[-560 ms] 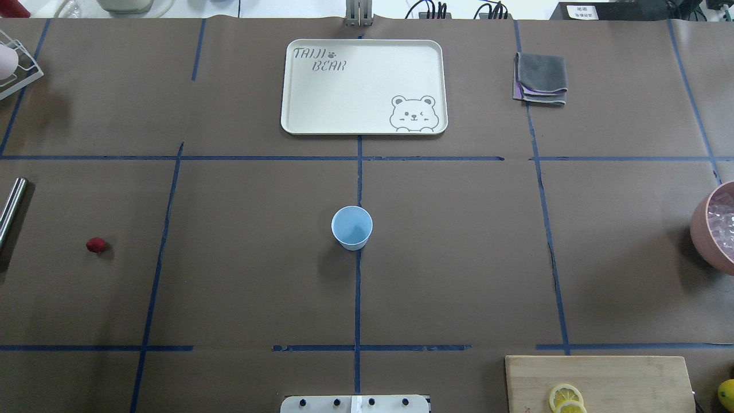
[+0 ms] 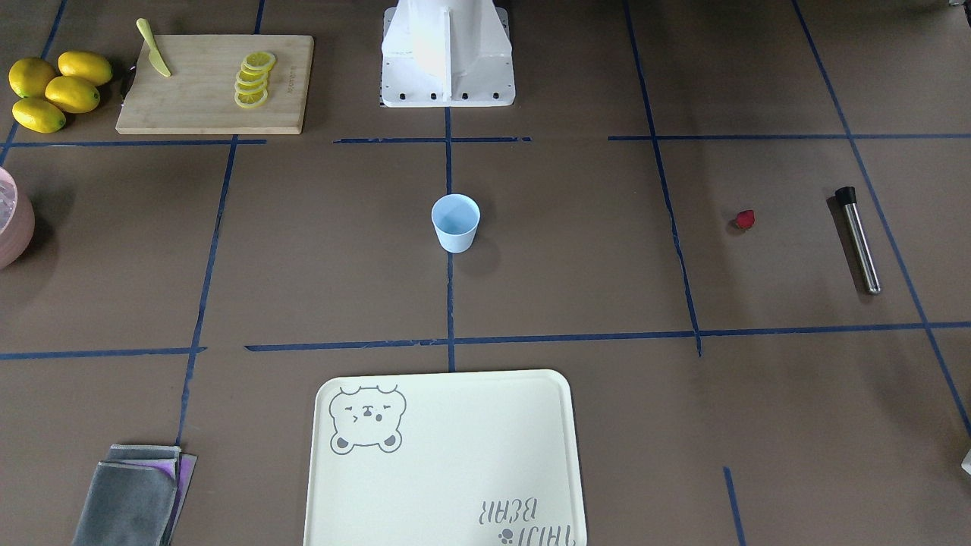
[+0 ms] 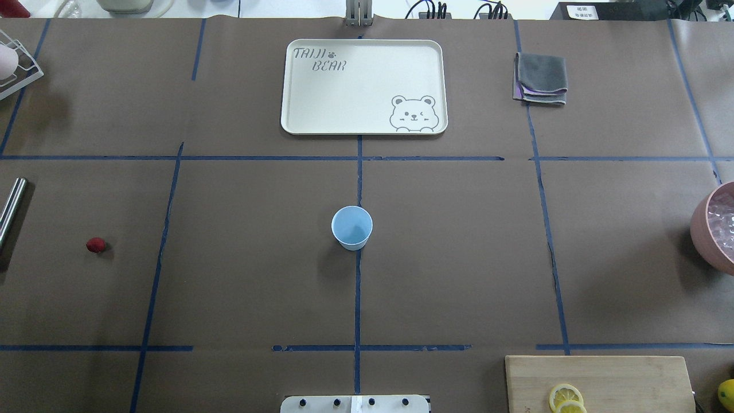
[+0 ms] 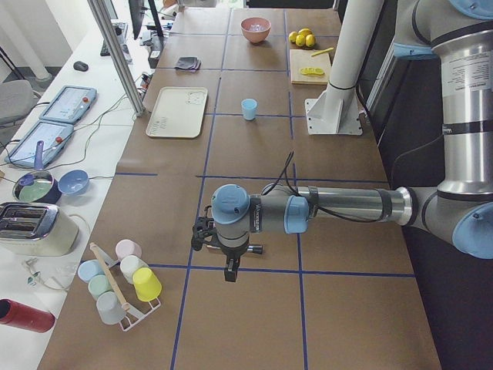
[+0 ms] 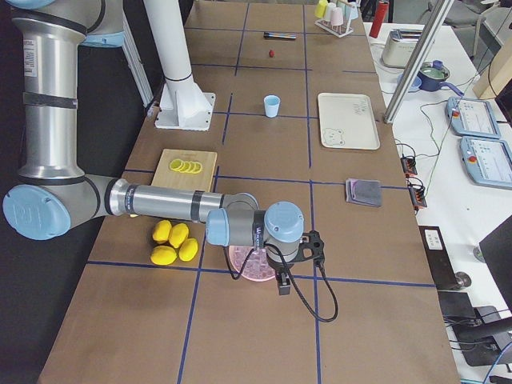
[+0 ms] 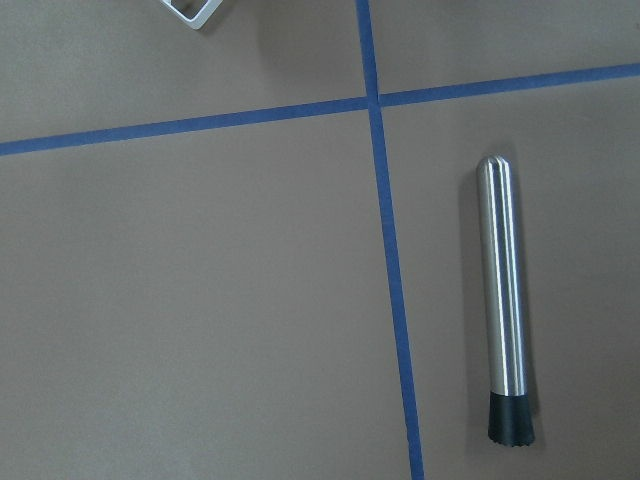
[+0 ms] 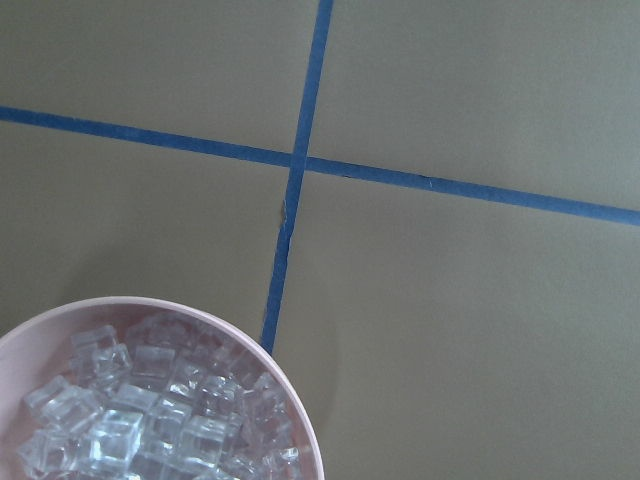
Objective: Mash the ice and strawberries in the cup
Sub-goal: 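Grasp an ice cube from the pink bowl with the right gripper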
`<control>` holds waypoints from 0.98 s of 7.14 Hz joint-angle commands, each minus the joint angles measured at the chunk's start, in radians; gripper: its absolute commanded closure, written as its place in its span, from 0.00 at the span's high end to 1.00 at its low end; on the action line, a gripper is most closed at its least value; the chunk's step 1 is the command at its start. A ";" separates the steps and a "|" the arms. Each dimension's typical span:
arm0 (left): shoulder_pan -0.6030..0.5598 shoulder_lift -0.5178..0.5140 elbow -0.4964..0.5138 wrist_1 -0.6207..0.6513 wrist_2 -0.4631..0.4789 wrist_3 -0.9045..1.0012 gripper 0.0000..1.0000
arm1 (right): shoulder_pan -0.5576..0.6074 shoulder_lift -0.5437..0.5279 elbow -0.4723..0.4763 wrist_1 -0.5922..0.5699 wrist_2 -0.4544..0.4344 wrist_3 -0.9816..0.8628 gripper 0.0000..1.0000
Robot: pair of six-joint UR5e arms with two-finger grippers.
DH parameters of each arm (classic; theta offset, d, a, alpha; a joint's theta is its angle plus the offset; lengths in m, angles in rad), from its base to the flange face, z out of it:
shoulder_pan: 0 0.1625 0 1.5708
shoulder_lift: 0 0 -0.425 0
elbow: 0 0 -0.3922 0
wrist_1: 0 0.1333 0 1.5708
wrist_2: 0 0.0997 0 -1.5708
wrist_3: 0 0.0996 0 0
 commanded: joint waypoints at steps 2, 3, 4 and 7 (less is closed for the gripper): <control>0.000 0.000 0.002 0.001 0.000 -0.006 1.00 | -0.066 -0.032 0.021 0.212 0.002 0.001 1.00; 0.000 0.000 0.002 0.001 -0.001 -0.006 1.00 | -0.138 -0.017 0.022 0.224 -0.007 0.001 1.00; 0.000 0.000 0.002 0.001 -0.001 -0.006 1.00 | -0.173 -0.013 0.024 0.227 -0.003 0.027 1.00; 0.000 0.001 0.007 0.001 -0.001 -0.006 1.00 | -0.275 -0.025 0.030 0.261 0.001 0.166 0.98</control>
